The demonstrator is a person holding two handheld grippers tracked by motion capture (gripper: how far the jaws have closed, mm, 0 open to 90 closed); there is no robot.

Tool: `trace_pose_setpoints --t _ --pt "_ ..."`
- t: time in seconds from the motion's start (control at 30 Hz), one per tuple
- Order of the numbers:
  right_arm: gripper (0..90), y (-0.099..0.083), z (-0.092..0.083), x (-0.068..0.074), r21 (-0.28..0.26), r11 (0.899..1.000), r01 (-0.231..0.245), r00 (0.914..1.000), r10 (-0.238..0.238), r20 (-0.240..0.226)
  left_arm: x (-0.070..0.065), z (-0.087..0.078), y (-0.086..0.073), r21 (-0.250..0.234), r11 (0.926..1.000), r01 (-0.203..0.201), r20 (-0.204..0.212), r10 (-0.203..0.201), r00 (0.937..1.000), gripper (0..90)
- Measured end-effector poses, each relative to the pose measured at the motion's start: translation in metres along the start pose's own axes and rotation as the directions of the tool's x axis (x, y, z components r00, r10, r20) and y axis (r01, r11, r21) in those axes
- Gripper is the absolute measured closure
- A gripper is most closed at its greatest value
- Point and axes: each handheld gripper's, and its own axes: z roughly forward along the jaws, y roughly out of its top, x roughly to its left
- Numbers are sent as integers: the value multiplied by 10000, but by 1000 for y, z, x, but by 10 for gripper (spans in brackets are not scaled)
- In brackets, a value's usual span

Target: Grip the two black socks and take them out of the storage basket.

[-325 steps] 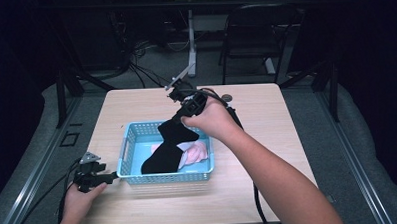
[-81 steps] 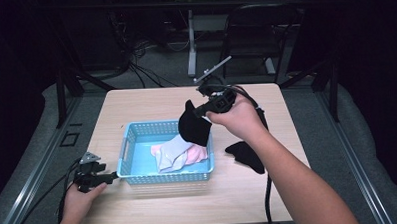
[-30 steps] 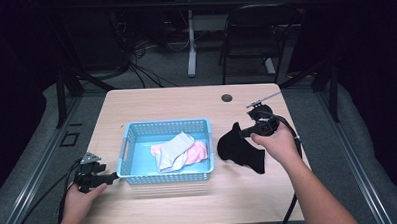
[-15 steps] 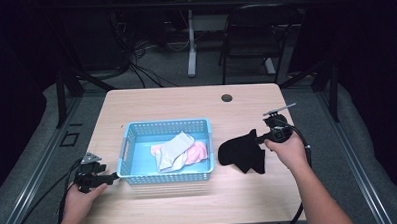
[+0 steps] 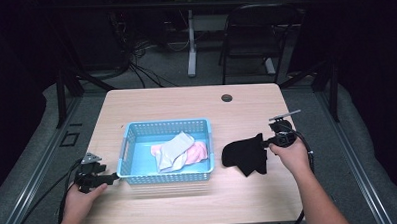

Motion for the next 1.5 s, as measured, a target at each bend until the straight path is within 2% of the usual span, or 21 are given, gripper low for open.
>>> trace_pose_setpoints --t 0.03,0.07,0.1,0.13,0.17,0.23,0.37,0.7,0.87,1.0,1.2,1.27,1.3,1.33,1.47,1.5 --pt "777 -2 1 0 -157 9999 -62 10000 63 64 0 0 0 -8 10000 0 -8 0 10000 306" --pt "777 -2 1 0 -157 9999 -62 10000 63 64 0 0 0 -2 10000 -9 -5 9 10000 306" --pt "729 -3 1 1 -298 9995 53 9999 -50 99 0 0 0 14 10000 -21 -11 21 10000 306" --pt "729 -3 1 1 -298 9995 53 9999 -50 99 0 0 0 -10 10000 10 -15 -10 10000 306" --pt "692 -5 0 3 -503 9986 143 9996 -130 254 0 0 0 -13 10000 18 -20 -18 10000 306" --pt "673 -5 -1 4 -491 9986 205 9994 -191 299 0 0 0 5 10000 -8 -18 8 10000 306" --pt "610 -8 -3 14 -816 9951 567 9983 -554 179 0 0 0 -55 10000 -15 -27 15 10000 306" --pt "579 -14 -2 38 -1070 9847 1376 9905 -1363 197 0 0 0 -46 10000 -29 -19 29 10000 306" --pt "577 -20 -4 47 -1250 9791 1605 9870 -1599 151 0 -1 0 -68 10000 -14 -18 14 10000 306" --pt "577 -27 -2 50 -1425 9778 1538 9877 -1561 -48 0 -1 0 -79 10000 -15 -23 15 10000 306" --pt "577 -42 7 50 -1775 9784 1064 9925 -1154 -411 0 0 0 -38 10000 -22 -14 22 10000 306" --pt "577 -46 10 49 -1920 9757 1052 9925 -1152 -413 0 0 0 -10 10000 -27 -12 27 10000 306" --pt "577 -49 11 49 -2274 9672 1130 9927 -1196 -157 0 0 0 -20 10000 -37 1 37 10000 306" --pt "577 -51 11 49 -2414 9640 1116 9932 -1166 -67 0 0 0 -26 10000 -31 5 31 10000 306" --pt "560 -58 10 49 -3108 9464 884 9944 -1021 -281 0 -1 0 -58 10000 -30 10 30 10000 306" --pt "549 -60 11 48 -3231 9415 962 9941 -1070 -160 0 -1 0 -58 10000 -30 10 30 10000 307"
